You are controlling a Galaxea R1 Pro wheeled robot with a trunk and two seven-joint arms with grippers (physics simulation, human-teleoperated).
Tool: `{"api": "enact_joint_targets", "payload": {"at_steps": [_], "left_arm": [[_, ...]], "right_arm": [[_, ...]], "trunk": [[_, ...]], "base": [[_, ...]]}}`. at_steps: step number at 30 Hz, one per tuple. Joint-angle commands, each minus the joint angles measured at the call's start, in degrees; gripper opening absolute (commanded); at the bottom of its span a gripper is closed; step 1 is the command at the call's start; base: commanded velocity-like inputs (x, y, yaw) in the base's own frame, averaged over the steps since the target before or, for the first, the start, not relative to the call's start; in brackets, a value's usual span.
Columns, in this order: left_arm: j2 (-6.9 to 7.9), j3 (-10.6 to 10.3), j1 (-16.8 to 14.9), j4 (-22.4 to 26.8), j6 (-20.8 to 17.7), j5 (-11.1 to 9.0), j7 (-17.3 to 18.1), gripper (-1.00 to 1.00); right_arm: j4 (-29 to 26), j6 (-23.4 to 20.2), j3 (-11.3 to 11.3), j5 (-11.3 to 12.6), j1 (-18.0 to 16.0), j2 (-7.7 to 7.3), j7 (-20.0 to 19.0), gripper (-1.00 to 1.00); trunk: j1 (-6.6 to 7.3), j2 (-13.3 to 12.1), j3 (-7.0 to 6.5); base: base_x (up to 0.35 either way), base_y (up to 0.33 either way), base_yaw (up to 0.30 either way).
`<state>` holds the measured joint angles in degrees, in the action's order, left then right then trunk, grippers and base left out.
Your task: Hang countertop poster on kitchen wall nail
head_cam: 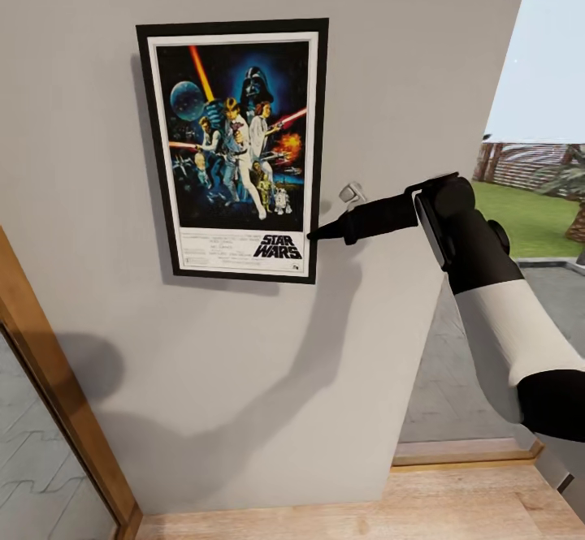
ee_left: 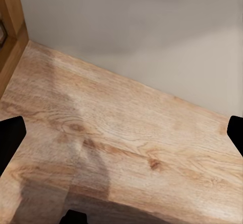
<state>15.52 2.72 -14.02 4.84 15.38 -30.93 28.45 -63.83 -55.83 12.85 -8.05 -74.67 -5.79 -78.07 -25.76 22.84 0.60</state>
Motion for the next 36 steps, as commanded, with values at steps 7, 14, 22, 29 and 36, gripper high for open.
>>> {"api": "enact_joint_targets", "payload": {"at_steps": [7,14,22,29,36], "left_arm": [[-0.01,0.26,-0.04,-0.09,0.14,0.08,0.29,1.0],[-0.02,0.26,-0.04,-0.09,0.13,0.08,0.29,1.0],[-0.04,0.26,-0.04,-0.09,0.12,0.08,0.29,1.0],[0.0,0.26,-0.04,-0.09,0.12,0.08,0.29,1.0],[0.03,0.26,-0.04,-0.09,0.09,0.08,0.29,1.0]], "right_arm": [[-0.06,-0.47,0.02,-0.56,-0.04,-0.01,-0.59,-1.0],[-0.04,-0.47,0.01,-0.56,-0.04,-0.01,-0.59,-1.0],[-0.01,-0.45,0.04,-0.56,-0.04,-0.01,-0.54,-1.0],[0.01,-0.5,0.03,-0.56,-0.04,-0.01,-0.58,-1.0],[-0.02,-0.51,0.01,-0.6,-0.02,-0.01,-0.57,-1.0]], "trunk": [[-0.03,0.07,0.06],[-0.03,0.07,0.06],[-0.03,0.07,0.06],[-0.03,0.07,0.06],[-0.03,0.07,0.06]], "base": [[0.0,0.0,0.0],[0.0,0.062,0.0],[0.0,0.083,0.0],[0.0,0.144,0.0],[0.0,0.108,0.0]]}}
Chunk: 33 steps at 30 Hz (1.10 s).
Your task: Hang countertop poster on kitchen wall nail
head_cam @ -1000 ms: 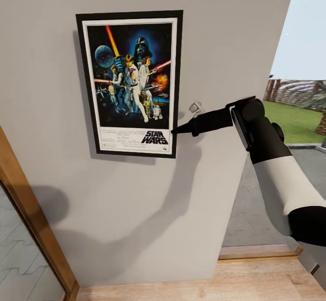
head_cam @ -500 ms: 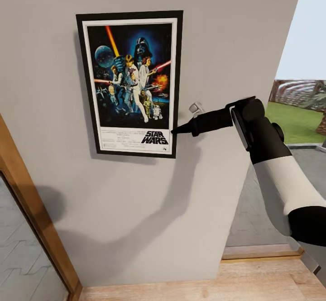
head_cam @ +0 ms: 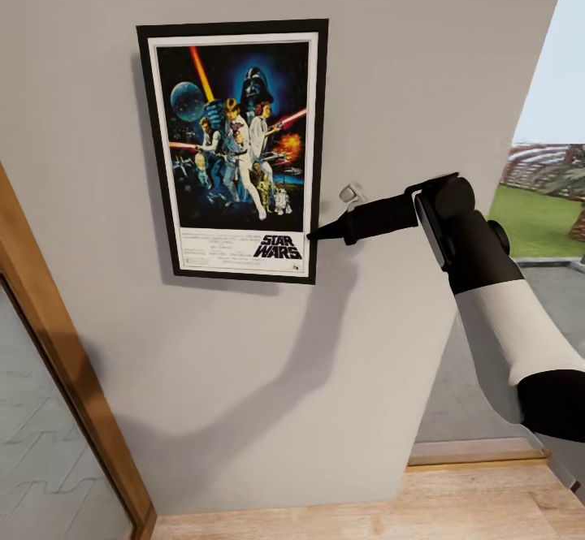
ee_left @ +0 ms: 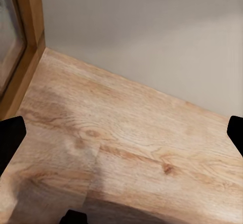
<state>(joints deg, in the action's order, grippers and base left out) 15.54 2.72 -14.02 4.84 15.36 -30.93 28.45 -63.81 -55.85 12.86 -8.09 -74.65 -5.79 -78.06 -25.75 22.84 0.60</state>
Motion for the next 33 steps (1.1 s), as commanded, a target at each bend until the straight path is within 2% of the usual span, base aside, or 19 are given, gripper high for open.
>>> {"api": "enact_joint_targets", "payload": {"at_steps": [1,33], "left_arm": [[-0.01,0.27,-0.04,-0.09,0.13,0.08,0.29,1.0],[0.02,0.27,-0.04,-0.09,0.14,0.08,0.29,1.0]], "right_arm": [[-0.05,-0.48,-0.01,-0.55,-0.05,-0.01,-0.59,-1.0],[0.06,-0.57,-0.03,-0.61,-0.06,-0.01,-0.51,-1.0]], "trunk": [[-0.03,0.08,0.06],[-0.03,0.08,0.06]], "base": [[0.0,0.029,0.0],[0.0,-0.006,0.0]]}}
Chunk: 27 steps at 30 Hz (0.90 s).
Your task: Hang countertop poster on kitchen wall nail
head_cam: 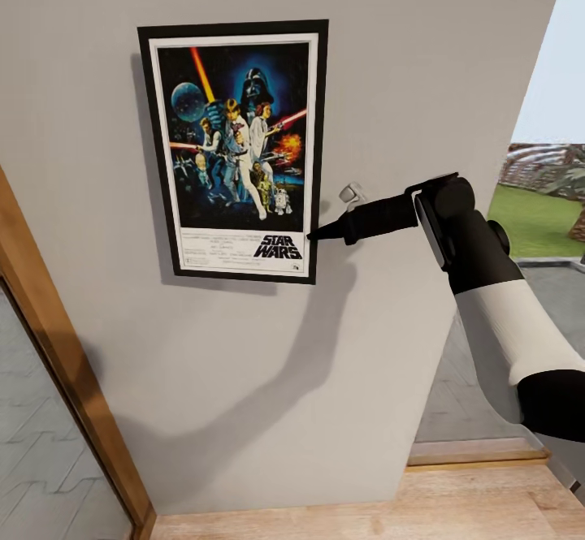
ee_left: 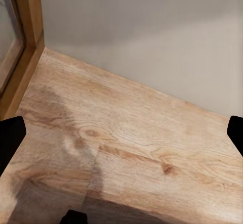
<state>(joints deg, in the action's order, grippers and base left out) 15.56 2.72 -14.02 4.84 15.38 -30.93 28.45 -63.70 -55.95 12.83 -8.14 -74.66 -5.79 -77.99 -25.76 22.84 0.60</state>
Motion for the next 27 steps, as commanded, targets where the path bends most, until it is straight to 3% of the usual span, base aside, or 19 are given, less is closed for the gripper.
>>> {"api": "enact_joint_targets", "payload": {"at_steps": [1,27], "left_arm": [[0.0,0.27,-0.04,-0.09,0.11,0.08,0.29,1.0],[0.0,0.27,-0.04,-0.09,0.12,0.08,0.29,1.0]], "right_arm": [[-0.03,-0.48,0.0,-0.56,-0.05,-0.01,-0.59,-1.0],[-0.05,-0.48,0.0,-0.56,-0.05,-0.01,-0.59,-1.0]], "trunk": [[-0.03,0.07,0.06],[-0.03,0.07,0.06]], "base": [[0.0,0.0,0.0],[0.0,-0.011,0.0]]}}
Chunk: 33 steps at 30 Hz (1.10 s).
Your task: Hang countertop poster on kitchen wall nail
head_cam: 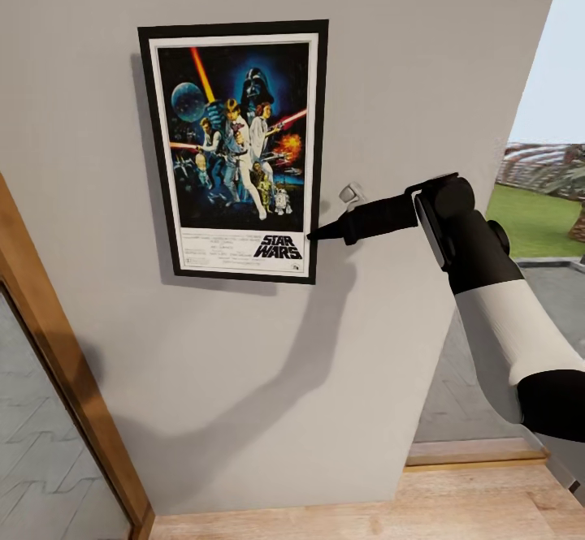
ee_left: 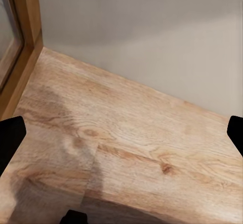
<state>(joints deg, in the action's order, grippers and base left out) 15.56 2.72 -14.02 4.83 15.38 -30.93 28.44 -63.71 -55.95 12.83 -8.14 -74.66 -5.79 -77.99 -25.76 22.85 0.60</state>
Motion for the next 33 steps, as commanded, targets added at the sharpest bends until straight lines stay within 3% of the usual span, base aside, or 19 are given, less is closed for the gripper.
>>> {"api": "enact_joint_targets", "payload": {"at_steps": [1,33], "left_arm": [[0.0,0.27,-0.04,-0.08,0.11,0.08,0.3,1.0],[0.0,0.27,-0.04,-0.08,0.14,0.08,0.3,1.0]], "right_arm": [[-0.07,-0.48,0.0,-0.56,-0.05,-0.01,-0.59,-1.0],[-0.02,-0.48,0.0,-0.56,-0.05,-0.1,-0.59,-1.0]], "trunk": [[-0.03,0.07,0.06],[-0.03,0.07,0.06]], "base": [[0.0,-0.009,0.0],[0.0,-0.022,0.0]]}}
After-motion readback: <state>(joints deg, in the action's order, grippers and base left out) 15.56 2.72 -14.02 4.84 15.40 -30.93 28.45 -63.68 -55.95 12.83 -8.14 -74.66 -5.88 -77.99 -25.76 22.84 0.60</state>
